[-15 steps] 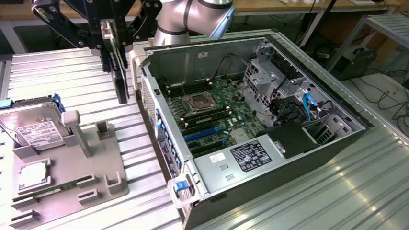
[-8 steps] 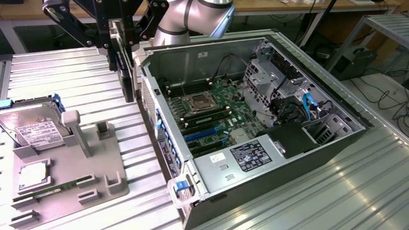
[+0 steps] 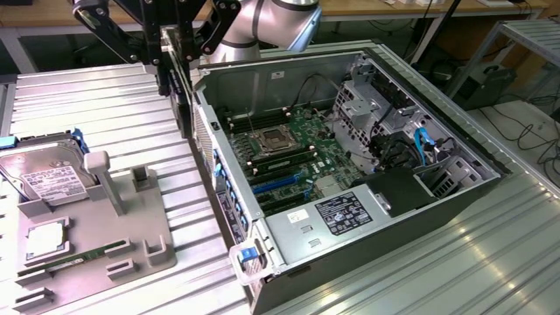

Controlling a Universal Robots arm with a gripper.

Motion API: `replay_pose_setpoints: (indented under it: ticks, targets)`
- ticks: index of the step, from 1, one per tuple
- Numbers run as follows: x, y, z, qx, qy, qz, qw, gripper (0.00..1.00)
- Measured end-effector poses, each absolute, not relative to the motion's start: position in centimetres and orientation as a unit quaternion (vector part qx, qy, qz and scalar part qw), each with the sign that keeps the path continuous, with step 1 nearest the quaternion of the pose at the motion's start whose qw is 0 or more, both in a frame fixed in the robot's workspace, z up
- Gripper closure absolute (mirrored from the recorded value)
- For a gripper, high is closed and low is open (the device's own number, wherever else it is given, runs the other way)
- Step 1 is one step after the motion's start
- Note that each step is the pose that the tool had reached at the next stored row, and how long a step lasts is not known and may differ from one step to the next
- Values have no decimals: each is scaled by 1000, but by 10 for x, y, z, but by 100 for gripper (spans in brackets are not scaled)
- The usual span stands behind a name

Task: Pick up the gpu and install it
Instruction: 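Pick up the gpu and move the gpu toward the slot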

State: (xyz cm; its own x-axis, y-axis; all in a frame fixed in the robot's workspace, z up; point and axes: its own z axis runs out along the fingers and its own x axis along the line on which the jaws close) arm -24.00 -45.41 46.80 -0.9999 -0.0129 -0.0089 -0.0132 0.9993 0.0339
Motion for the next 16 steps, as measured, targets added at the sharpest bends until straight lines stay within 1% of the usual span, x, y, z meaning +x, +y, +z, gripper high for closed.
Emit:
replay_pose_setpoints:
  ticks: [16]
  targets:
    - [-226, -454, 468, -7, 1000, 17, 4, 73]
